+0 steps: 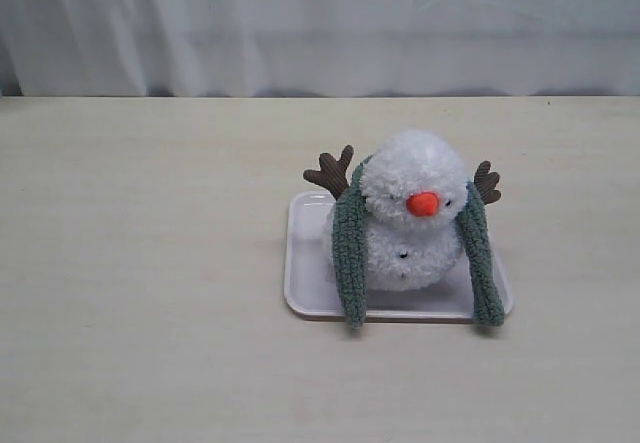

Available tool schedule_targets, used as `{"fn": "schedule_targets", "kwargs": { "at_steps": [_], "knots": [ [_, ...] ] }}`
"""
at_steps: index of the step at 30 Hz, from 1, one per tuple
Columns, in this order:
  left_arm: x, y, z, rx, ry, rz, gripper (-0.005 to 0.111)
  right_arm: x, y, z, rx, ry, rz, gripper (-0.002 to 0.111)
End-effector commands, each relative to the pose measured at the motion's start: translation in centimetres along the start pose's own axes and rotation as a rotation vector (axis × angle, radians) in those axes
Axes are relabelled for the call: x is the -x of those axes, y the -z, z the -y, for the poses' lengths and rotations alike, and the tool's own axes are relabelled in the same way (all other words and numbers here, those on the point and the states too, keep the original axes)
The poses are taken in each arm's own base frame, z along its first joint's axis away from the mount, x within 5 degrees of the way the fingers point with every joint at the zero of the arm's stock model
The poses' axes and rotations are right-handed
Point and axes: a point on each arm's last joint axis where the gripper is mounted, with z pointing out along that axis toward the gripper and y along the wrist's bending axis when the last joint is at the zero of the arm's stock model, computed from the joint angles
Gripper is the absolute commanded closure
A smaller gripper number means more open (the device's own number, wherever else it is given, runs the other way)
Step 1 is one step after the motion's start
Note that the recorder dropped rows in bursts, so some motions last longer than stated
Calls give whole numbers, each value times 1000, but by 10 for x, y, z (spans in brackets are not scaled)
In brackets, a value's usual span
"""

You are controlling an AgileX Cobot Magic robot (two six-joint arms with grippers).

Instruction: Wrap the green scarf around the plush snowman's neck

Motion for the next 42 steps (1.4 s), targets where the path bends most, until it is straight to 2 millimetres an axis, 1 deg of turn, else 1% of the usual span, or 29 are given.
{"fn": "schedule_targets", "kwargs": {
  "at_steps": [1,42],
  "knots": [
    [0,0,0,0,-1,11,96,-3,0,1,-10,-22,-18,104],
    [0,0,0,0,-1,11,96,-3,0,0,-4,-48,-25,104]
  ]
}}
